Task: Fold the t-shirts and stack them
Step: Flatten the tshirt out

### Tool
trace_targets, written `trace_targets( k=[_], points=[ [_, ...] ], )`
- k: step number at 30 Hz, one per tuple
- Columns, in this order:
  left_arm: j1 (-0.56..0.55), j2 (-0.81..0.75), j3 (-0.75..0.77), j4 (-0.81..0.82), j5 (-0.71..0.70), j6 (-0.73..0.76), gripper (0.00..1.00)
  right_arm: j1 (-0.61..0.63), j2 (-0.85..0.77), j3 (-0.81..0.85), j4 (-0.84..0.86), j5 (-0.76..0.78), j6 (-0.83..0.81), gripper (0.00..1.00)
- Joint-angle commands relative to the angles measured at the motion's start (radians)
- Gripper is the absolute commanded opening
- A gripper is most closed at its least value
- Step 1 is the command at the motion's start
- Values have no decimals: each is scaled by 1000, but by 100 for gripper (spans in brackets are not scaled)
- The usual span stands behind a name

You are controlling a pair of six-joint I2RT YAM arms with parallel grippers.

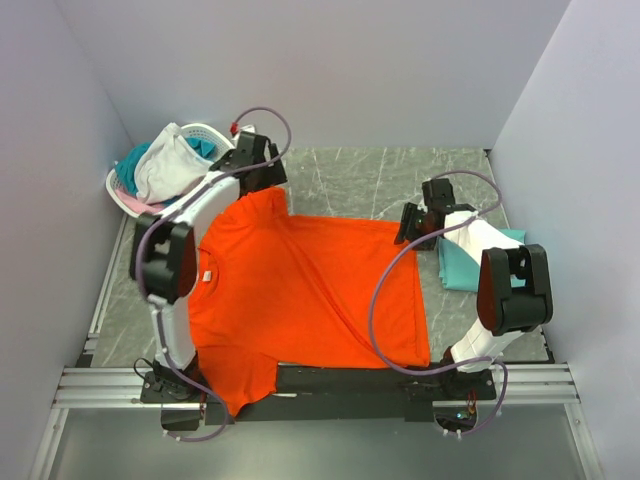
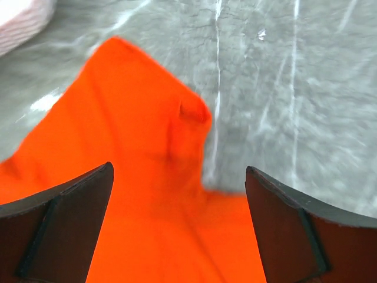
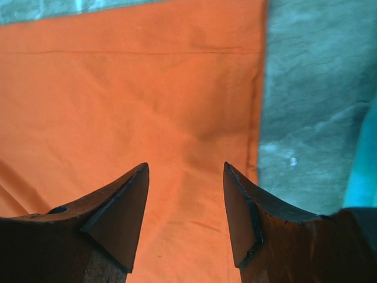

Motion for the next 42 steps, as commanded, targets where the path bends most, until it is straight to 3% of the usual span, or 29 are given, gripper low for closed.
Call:
trace_targets(
  k=[1,8,15,22,36,42],
  points=[
    [22,-163,-125,56,-29,-61,99,45,-8,46,3,7,-16,61],
    [102,-229,-349,76,20,-118,99,121,96,133,-30,75,5,61],
    [135,-183,-415,131,96,-116,99,111,233,193,-67,139,33,61],
    [142,-53,-335,128,116,-121,99,48,368,341,-159,171,19,60],
    [161,196,-35,41,141,-118,99,-49,673,869,-369,145,-74,60],
    [162,133,-10,49,152,-106,99,-50,604,909,-363,81,-126,60]
  ],
)
